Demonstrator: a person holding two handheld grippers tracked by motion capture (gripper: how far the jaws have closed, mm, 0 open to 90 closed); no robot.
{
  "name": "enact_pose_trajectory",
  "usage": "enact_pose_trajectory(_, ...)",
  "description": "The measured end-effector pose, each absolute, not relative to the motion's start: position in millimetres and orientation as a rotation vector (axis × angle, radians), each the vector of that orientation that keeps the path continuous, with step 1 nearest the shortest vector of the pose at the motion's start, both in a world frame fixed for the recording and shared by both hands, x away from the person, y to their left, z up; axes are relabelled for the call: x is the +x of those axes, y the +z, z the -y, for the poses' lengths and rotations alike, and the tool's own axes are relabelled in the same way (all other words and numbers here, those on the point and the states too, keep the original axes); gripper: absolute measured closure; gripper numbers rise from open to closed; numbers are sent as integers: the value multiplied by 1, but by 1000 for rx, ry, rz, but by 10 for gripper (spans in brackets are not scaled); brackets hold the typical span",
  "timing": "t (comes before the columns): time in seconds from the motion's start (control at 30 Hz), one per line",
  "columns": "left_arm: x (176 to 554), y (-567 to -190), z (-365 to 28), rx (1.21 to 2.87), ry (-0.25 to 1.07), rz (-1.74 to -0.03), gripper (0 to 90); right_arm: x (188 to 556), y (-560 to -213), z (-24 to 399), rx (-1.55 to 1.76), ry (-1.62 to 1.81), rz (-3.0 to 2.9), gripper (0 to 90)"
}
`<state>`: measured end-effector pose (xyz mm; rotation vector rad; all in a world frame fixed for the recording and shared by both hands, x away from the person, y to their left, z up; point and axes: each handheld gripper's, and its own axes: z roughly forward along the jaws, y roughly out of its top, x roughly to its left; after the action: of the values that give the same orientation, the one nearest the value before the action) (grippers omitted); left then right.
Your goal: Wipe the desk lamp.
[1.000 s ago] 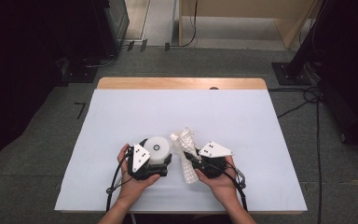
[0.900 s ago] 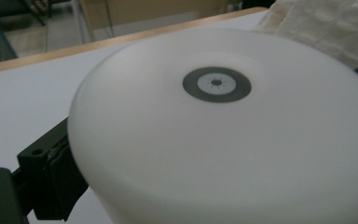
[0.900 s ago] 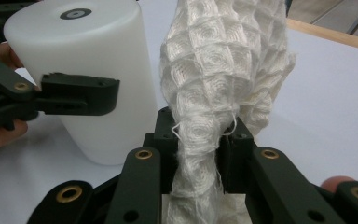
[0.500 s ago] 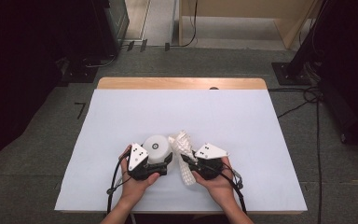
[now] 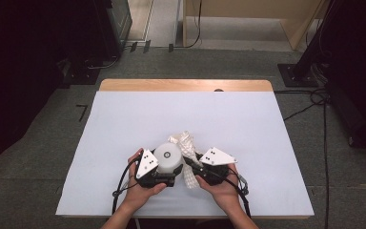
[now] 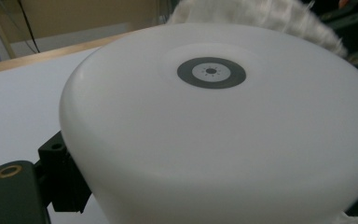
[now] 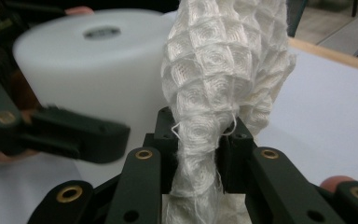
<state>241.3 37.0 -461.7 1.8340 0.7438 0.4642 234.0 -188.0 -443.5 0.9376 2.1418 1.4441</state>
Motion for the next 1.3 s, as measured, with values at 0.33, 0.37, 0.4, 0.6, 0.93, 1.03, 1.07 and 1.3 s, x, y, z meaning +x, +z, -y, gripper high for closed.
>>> enact_pose_trajectory(0.33,241,-445,-54,1724,483,-741,85,240,-461,178,968,1353,-2265,724)
enact_pose_trajectory(0.37,242,-444,-56,1720,480,-740,85,240,-464,177,970,1347,-2277,724)
enact_pose_trajectory(0.4,242,-444,-56,1720,478,-742,85,240,-465,176,969,1345,-2286,725)
enact_pose_trajectory(0.6,244,-453,-49,1779,463,-747,85,236,-454,179,937,1403,-2218,725)
enact_pose_trajectory(0.93,241,-451,-47,1785,472,-713,85,235,-448,184,930,1435,-2174,725)
enact_pose_trajectory(1.03,240,-445,-53,1749,485,-714,85,238,-460,177,952,1374,-2251,724)
enact_pose_trajectory(1.07,240,-443,-55,1741,485,-715,85,239,-463,176,954,1361,-2268,724)
enact_pose_trajectory(1.3,242,-450,-50,1784,470,-709,85,235,-453,178,930,1422,-2211,724)
